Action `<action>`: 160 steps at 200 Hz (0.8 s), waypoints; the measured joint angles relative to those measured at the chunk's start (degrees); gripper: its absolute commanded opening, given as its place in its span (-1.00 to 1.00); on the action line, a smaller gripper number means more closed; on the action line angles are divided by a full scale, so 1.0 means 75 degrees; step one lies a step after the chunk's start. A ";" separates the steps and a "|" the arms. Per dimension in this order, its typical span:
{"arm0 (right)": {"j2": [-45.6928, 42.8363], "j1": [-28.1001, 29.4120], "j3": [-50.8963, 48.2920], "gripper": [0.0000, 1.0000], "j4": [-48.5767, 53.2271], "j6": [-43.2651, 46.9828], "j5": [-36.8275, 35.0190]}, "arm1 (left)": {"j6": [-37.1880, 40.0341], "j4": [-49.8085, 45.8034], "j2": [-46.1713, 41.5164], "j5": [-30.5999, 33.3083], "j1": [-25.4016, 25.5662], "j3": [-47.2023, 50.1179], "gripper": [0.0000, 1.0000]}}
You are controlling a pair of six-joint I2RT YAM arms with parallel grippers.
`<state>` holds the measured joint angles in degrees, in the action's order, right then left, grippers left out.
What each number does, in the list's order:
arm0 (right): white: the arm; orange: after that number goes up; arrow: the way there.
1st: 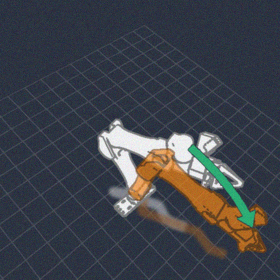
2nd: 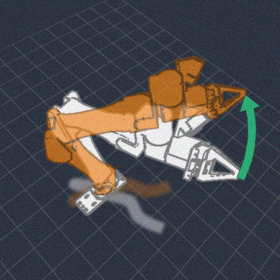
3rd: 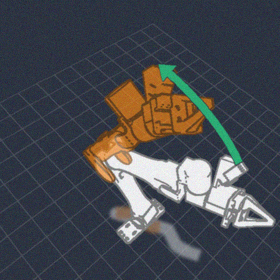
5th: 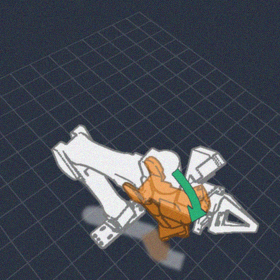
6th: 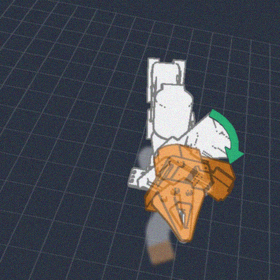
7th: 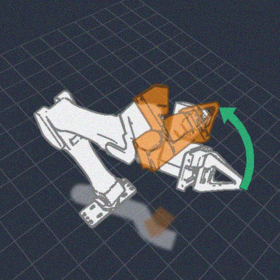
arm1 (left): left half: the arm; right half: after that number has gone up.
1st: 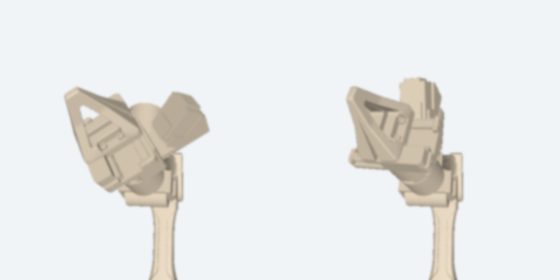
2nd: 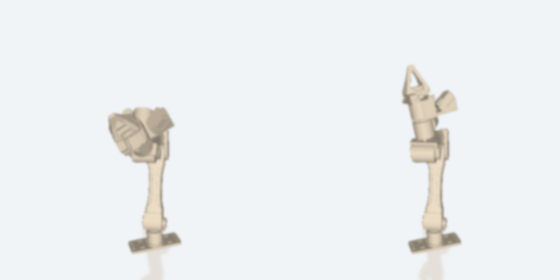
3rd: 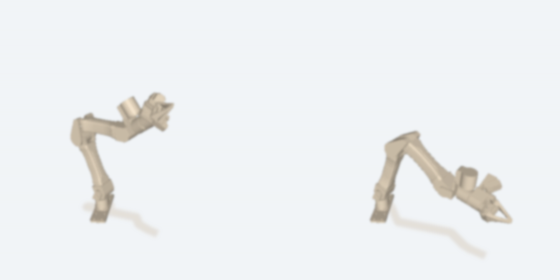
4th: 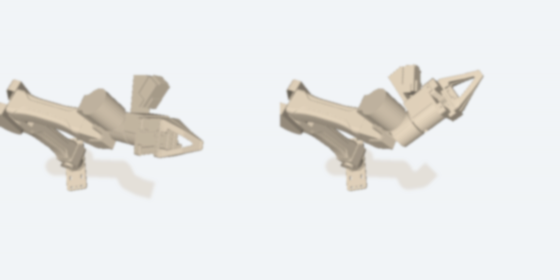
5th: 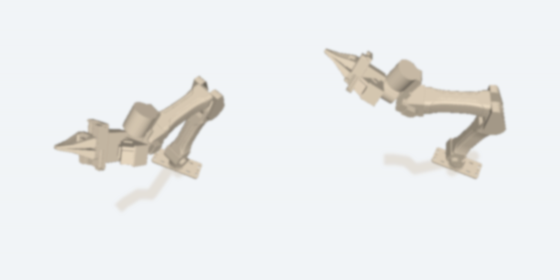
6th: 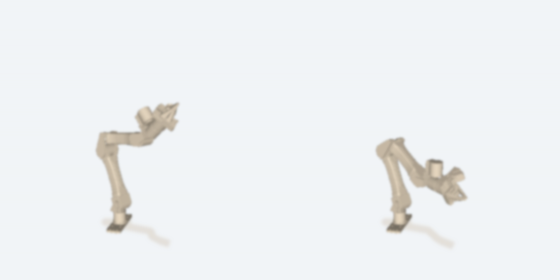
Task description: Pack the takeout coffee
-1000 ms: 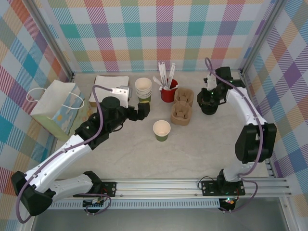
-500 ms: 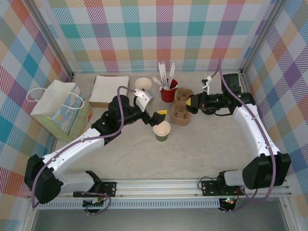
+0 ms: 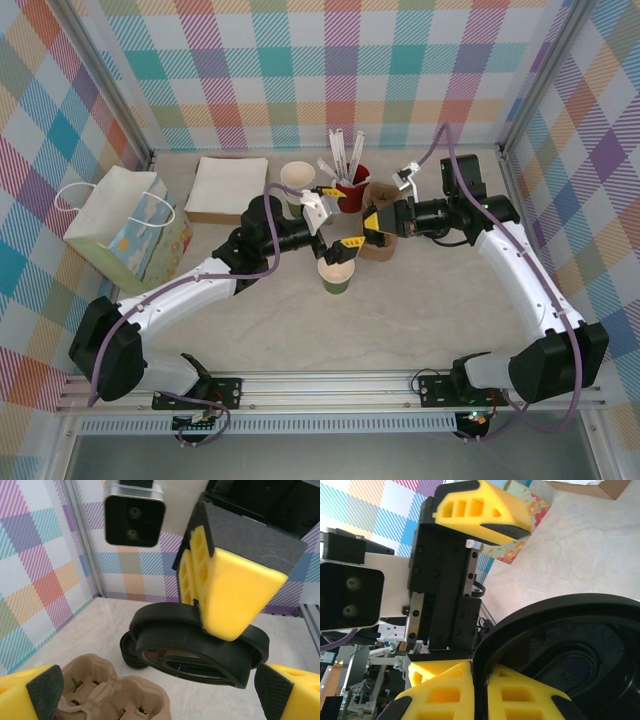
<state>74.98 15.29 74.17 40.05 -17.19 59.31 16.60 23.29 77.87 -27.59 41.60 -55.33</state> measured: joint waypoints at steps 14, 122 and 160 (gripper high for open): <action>0.0000 0.0076 0.0009 -0.80 -0.0041 -0.0050 0.0052 | 0.0000 0.0090 0.0055 -0.0131 0.0000 0.0000 0.99; 0.0099 0.0399 0.0181 -0.79 -0.0201 -0.0224 0.0283 | 0.0466 -0.0152 0.0117 -0.0810 0.0000 -0.0119 0.60; 0.0210 0.0495 0.0198 -0.79 -0.0198 -0.0227 0.0303 | 0.0595 -0.0376 0.0125 -0.0921 0.0000 -0.0146 0.43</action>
<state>76.55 19.00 75.66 38.57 -18.90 61.58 21.06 20.47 78.81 -34.50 41.60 -56.42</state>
